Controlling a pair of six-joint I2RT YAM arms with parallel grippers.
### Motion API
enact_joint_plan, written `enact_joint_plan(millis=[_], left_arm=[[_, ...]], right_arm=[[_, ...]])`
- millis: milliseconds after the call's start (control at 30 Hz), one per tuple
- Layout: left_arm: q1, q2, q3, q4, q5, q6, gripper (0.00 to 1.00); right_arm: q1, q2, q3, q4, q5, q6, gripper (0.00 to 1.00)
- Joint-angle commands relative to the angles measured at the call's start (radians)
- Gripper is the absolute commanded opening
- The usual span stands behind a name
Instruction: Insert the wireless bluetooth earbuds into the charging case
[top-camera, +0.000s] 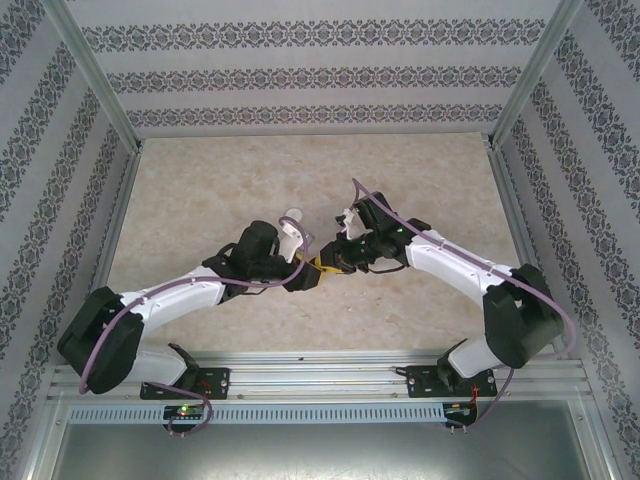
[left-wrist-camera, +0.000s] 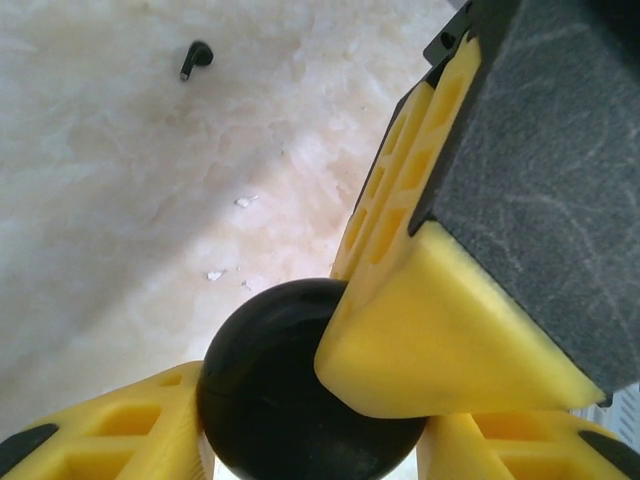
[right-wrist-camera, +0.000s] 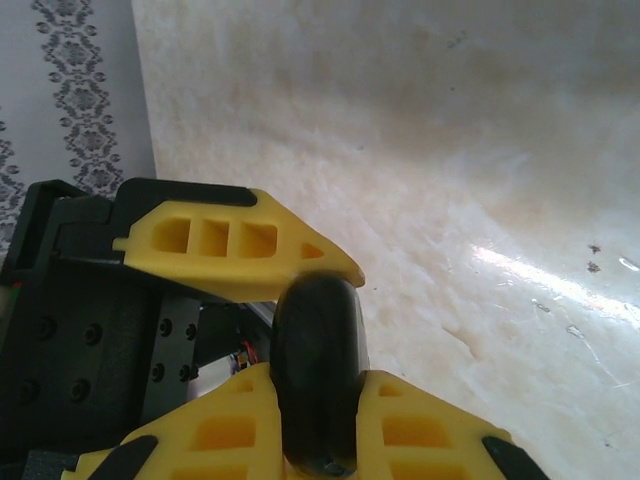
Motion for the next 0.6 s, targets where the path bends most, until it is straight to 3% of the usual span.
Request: enact_joint_plan(millis=[0, 167, 300, 433, 567], left_arm=[[-0.015, -0.061, 0.01, 0.099, 0.014, 0.033, 0.54], [-0.006, -0.169, 0.006, 0.076, 0.025, 0.114, 0.7], [0.041, -0.325, 0.015, 0.019, 0.07, 0.17, 0.76], [0.127, -0.369, 0.073, -0.033, 0.265, 0.19, 0.76], [0.158, -0.36, 0.11, 0.014, 0.377, 0.132, 0.76]], right_arm=[[-0.015, -0.05, 0.041, -0.033, 0.008, -0.038, 0.02], [-0.05, -0.102, 0.115, -0.159, 0.04, -0.183, 0.01], [-0.091, -0.155, 0.244, -0.343, 0.052, -0.416, 0.0], [-0.094, -0.175, 0.355, -0.446, -0.005, -0.569, 0.0], [-0.081, -0.181, 0.437, -0.509, -0.065, -0.651, 0.0]])
